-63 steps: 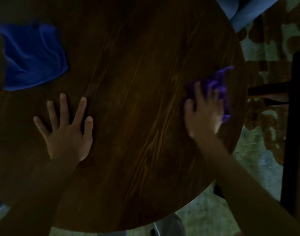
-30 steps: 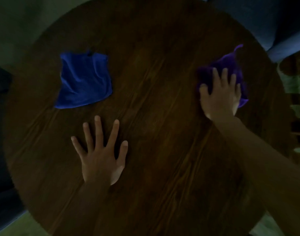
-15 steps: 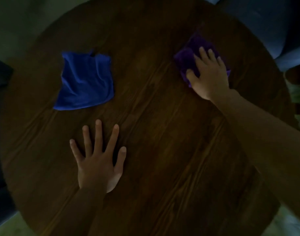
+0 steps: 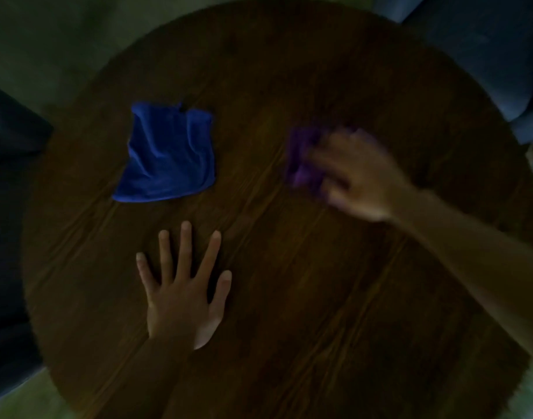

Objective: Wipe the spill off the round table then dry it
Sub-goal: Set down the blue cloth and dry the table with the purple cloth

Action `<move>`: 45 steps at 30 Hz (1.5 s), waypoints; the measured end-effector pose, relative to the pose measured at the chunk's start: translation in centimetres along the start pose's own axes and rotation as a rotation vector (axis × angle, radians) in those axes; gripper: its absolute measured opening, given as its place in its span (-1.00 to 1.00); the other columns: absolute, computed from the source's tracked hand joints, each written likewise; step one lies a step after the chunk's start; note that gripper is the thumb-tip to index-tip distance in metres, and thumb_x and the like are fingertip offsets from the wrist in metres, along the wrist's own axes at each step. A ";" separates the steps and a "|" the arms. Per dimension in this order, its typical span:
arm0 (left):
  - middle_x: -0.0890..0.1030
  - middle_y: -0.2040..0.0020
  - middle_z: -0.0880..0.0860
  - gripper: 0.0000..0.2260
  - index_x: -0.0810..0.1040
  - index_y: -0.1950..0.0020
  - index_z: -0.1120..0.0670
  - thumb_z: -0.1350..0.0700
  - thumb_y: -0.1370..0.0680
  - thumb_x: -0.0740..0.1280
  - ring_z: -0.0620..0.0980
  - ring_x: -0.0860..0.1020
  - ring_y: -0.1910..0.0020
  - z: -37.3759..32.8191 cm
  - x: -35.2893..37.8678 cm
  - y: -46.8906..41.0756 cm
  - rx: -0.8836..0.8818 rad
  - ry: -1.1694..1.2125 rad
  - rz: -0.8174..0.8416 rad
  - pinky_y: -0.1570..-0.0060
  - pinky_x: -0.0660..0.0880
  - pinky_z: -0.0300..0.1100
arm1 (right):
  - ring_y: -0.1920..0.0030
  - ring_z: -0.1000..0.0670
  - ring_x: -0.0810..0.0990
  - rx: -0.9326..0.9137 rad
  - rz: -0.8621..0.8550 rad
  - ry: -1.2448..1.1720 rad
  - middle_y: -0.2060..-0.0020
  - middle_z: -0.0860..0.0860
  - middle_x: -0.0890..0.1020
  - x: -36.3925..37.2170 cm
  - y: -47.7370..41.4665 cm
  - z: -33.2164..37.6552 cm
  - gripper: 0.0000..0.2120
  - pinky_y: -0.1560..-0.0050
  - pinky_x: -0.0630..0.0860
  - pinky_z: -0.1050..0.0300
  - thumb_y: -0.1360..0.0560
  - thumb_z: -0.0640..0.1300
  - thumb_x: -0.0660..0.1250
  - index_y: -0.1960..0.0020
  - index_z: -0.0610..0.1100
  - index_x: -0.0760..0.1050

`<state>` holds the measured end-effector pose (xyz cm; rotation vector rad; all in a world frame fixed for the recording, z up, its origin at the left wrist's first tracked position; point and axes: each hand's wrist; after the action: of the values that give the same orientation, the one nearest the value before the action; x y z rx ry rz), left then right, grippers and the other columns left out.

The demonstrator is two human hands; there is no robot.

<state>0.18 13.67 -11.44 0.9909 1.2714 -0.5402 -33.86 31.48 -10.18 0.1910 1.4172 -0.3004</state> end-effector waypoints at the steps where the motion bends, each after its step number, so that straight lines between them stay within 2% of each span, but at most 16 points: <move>1: -0.17 -0.70 0.06 -0.41 -0.20 -0.67 -0.24 -0.34 -0.67 -0.16 0.19 -0.26 -0.65 0.0 -0.1 0.1 0.003 0.013 0.004 -0.51 -0.17 0.43 | -0.60 -0.28 0.25 0.265 0.026 -0.017 -0.59 -0.19 0.33 -0.6 -1.3 -2.3 -0.41 -0.57 0.14 -0.24 -0.63 0.16 0.09 -0.64 0.07 0.18; 4: -0.20 -0.70 0.05 -0.41 -0.19 -0.67 -0.23 -0.33 -0.67 -0.16 0.18 -0.28 -0.65 0.1 0.0 0.2 0.001 0.027 -0.003 -0.51 -0.17 0.44 | -0.64 -0.23 0.15 0.590 0.040 -0.010 -0.66 -0.10 0.21 -0.1 -2.9 0.1 -0.40 -0.60 0.11 -0.23 -0.65 0.16 0.09 -0.66 0.06 0.16; 7: -0.17 -0.70 0.06 -0.41 -0.16 -0.68 -0.22 -0.32 -0.67 -0.17 0.19 -0.25 -0.65 0.2 0.1 0.3 0.001 0.027 -0.001 -0.51 -0.13 0.45 | -0.59 -0.25 0.25 0.000 0.032 -0.089 -0.59 -0.10 0.32 2.4 2.3 11.5 -0.37 -0.57 0.14 -0.28 -0.55 0.18 0.20 -0.60 0.05 0.28; 9: -0.14 -0.71 0.07 -0.42 -0.14 -0.69 -0.21 -0.31 -0.68 -0.16 0.20 -0.23 -0.66 0.3 0.3 0.2 0.005 0.020 -0.010 -0.51 -0.11 0.45 | -0.57 -0.21 0.23 -0.514 0.255 -0.164 -0.56 -0.07 0.33 3.0 8.8 18.9 -0.40 -0.58 0.05 -0.27 -0.57 0.20 0.24 -0.57 0.07 0.31; 12: -0.13 -0.71 0.05 -0.43 -0.13 -0.69 -0.21 -0.31 -0.68 -0.15 0.19 -0.22 -0.66 0.3 0.6 0.3 0.018 0.015 -0.033 -0.51 -0.14 0.43 | -0.52 -0.17 0.30 -0.963 0.365 -0.132 -0.50 -0.06 0.42 2.7 11.0 16.8 -0.46 -0.59 0.05 -0.25 -0.61 0.21 0.28 -0.54 0.07 0.38; 14: -0.16 -0.71 0.03 -0.42 -0.15 -0.68 -0.24 -0.33 -0.68 -0.15 0.17 -0.25 -0.66 0.4 0.9 0.0 0.015 0.005 -0.047 -0.52 -0.20 0.37 | -0.46 -0.22 0.42 -0.729 0.230 -0.111 -0.43 -0.13 0.49 2.3 8.2 10.8 -0.47 -0.56 0.16 -0.25 -0.60 0.16 0.28 -0.52 0.00 0.45; 19: -0.22 -0.70 0.00 -0.42 -0.20 -0.66 -0.27 -0.35 -0.66 -0.17 0.13 -0.31 -0.64 0.2 0.9 0.1 -0.003 0.019 -0.054 -0.53 -0.22 0.38 | -0.62 -0.27 0.20 0.560 -0.021 -0.058 -0.62 -0.21 0.26 -0.2 3.6 -3.4 -0.40 -0.58 0.16 -0.32 -0.66 0.18 0.05 -0.64 -0.03 0.24; 21: -0.23 -0.69 0.01 -0.42 -0.22 -0.66 -0.27 -0.36 -0.66 -0.19 0.13 -0.33 -0.64 0.1 0.7 0.2 -0.005 0.017 -0.043 -0.54 -0.22 0.38 | -0.65 -0.23 0.14 0.683 -0.012 -0.037 -0.65 -0.14 0.20 0.0 4.7 -1.1 -0.41 -0.60 0.12 -0.28 -0.67 0.19 0.01 -0.66 0.04 0.16; 24: -0.25 -0.69 0.00 -0.41 -0.26 -0.65 -0.28 -0.37 -0.64 -0.22 0.13 -0.34 -0.63 0.4 0.6 0.0 -0.018 0.015 -0.026 -0.53 -0.24 0.37 | -0.63 -0.25 0.20 0.262 -0.007 -0.055 -0.63 -0.14 0.28 2.5 12.2 9.8 -0.39 -0.57 0.16 -0.33 -0.61 0.15 0.17 -0.64 0.07 0.25; 27: -0.27 -0.68 -0.01 -0.41 -0.27 -0.64 -0.30 -0.39 -0.64 -0.23 0.11 -0.36 -0.63 0.5 0.8 0.1 -0.014 0.033 -0.033 -0.53 -0.28 0.35 | -0.66 -0.20 0.10 -0.294 0.204 -0.072 -0.65 -0.10 0.18 3.3 23.0 20.6 -0.32 -0.65 -0.12 -0.27 -0.58 0.24 0.25 -0.65 0.12 0.21; 30: -0.24 -0.69 -0.02 -0.42 -0.25 -0.64 -0.30 -0.38 -0.65 -0.20 0.13 -0.32 -0.64 0.3 1.0 0.0 -0.011 0.033 -0.042 -0.53 -0.26 0.36 | -0.62 -0.22 0.21 -0.574 0.277 -0.036 -0.64 -0.14 0.21 2.6 25.5 16.9 -0.29 -0.63 0.06 -0.27 -0.58 0.36 0.22 -0.64 0.10 0.21; 33: -0.21 -0.70 -0.02 -0.43 -0.25 -0.64 -0.31 -0.38 -0.65 -0.19 0.14 -0.28 -0.65 0.5 1.3 -0.1 -0.017 0.037 -0.051 -0.53 -0.24 0.37 | -0.52 -0.40 0.35 0.042 0.068 -0.094 -0.52 -0.29 0.41 1.2 23.0 8.8 -0.43 -0.48 0.29 -0.44 -0.64 0.19 0.11 -0.56 -0.05 0.40; 36: -0.20 -0.70 -0.02 -0.44 -0.28 -0.62 -0.33 -0.38 -0.65 -0.19 0.13 -0.27 -0.64 0.5 1.1 0.0 -0.008 0.049 -0.053 -0.53 -0.24 0.37 | -0.61 -0.35 0.18 0.881 -0.028 -0.072 -0.62 -0.23 0.26 0.1 21.8 4.2 -0.37 -0.56 0.17 -0.37 -0.61 0.15 0.01 -0.62 -0.05 0.32; 38: -0.20 -0.69 -0.03 -0.45 -0.31 -0.60 -0.35 -0.38 -0.65 -0.19 0.13 -0.28 -0.64 0.5 1.1 0.1 -0.003 0.056 -0.051 -0.52 -0.27 0.36 | -0.63 -0.33 0.12 1.138 -0.016 -0.079 -0.64 -0.17 0.22 0.1 21.2 6.9 -0.36 -0.59 0.12 -0.31 -0.60 0.15 0.02 -0.64 -0.02 0.27; 40: -0.21 -0.69 -0.04 -0.45 -0.33 -0.59 -0.37 -0.39 -0.64 -0.21 0.11 -0.29 -0.63 0.6 1.1 -0.1 -0.008 0.062 -0.054 -0.52 -0.25 0.37 | -0.58 -0.40 0.21 0.958 -0.047 -0.017 -0.59 -0.19 0.32 1.4 21.4 12.9 -0.36 -0.50 0.23 -0.40 -0.57 0.13 0.11 -0.62 -0.02 0.32; 45: -0.32 -0.65 -0.07 -0.43 -0.33 -0.59 -0.36 -0.43 -0.60 -0.28 0.05 -0.39 -0.59 0.7 0.6 0.3 -0.009 0.072 -0.008 -0.52 -0.27 0.37 | -0.68 -0.20 -0.03 -0.406 0.308 -0.129 -0.67 -0.08 0.14 3.8 27.8 25.5 -0.35 -0.63 -0.05 -0.27 -0.63 0.22 0.25 -0.65 0.08 0.19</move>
<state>0.92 13.33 -11.98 1.0057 1.3407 -0.5084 -0.58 49.61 -11.50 0.0529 1.2698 0.2256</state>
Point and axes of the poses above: each hand's wrist, its own y-axis away from the middle knuckle, its own x-axis out of the palm, z = x × y
